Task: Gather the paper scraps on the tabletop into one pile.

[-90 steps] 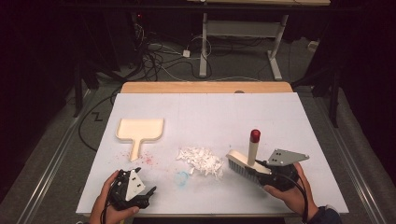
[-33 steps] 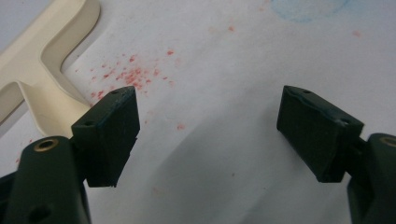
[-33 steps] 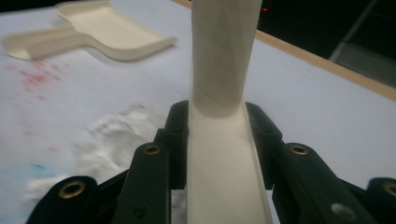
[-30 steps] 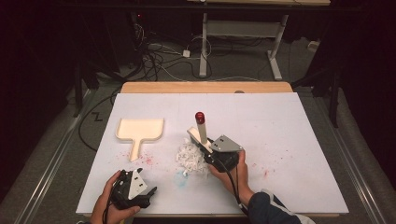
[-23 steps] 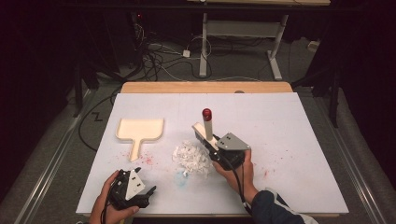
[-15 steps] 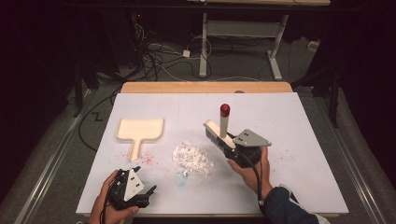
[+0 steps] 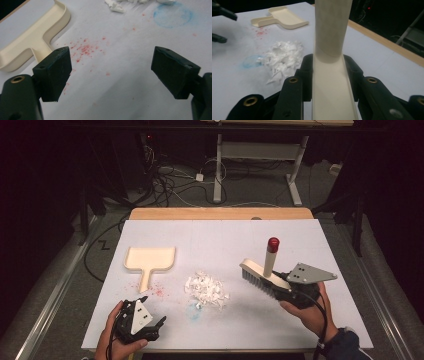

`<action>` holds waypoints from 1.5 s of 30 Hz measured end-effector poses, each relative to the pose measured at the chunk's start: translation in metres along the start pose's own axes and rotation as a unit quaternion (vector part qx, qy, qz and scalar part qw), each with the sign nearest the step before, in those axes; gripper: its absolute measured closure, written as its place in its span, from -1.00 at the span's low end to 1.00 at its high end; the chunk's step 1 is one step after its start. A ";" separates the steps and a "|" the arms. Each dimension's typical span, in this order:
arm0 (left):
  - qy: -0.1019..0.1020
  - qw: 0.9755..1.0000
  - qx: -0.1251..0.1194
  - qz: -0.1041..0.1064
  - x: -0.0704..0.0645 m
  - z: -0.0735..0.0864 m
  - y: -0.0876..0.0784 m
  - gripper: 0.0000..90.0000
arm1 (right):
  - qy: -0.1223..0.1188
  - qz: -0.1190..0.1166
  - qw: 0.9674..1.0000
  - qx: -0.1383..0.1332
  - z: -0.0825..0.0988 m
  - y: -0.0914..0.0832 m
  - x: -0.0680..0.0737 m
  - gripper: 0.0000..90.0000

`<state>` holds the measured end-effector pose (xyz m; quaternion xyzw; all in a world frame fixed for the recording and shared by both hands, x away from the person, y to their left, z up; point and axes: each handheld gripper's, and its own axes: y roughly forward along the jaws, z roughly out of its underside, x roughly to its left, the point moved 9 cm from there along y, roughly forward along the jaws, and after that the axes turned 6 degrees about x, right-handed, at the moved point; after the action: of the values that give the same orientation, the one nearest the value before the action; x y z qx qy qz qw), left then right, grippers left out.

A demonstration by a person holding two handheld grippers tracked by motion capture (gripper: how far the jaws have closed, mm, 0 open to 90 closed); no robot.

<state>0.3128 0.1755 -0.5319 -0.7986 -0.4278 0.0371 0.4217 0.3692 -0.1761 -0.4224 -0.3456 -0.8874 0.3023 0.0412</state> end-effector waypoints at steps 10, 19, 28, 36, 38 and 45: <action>0.010 1.000 0.004 0.003 -0.004 -0.002 0.002 -0.65 | 0.030 -0.103 0.992 0.062 0.035 -0.029 0.012 0.50; 0.017 1.000 0.011 0.003 -0.007 -0.003 0.003 -0.66 | 0.041 -0.142 0.983 0.111 0.056 -0.041 0.008 0.51; 0.020 1.000 0.022 0.004 -0.010 -0.003 0.007 -0.66 | 0.044 -0.159 0.971 0.172 0.070 -0.030 -0.012 0.51; 0.022 0.999 0.025 0.005 -0.011 -0.004 0.009 -0.66 | 0.066 -0.168 0.961 0.209 0.073 -0.001 -0.046 0.49; 0.023 0.999 0.025 0.004 -0.011 -0.004 0.009 -0.65 | 0.068 -0.172 0.959 0.213 0.073 0.005 -0.050 0.45; 0.024 0.999 0.025 0.004 -0.012 -0.003 0.008 -0.66 | 0.080 -0.154 0.956 0.237 0.077 0.021 -0.067 0.27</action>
<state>0.3113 0.1629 -0.5391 -0.7905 -0.4129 0.0300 0.4512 0.4103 -0.2457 -0.4884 -0.2081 -0.8267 0.4651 0.2385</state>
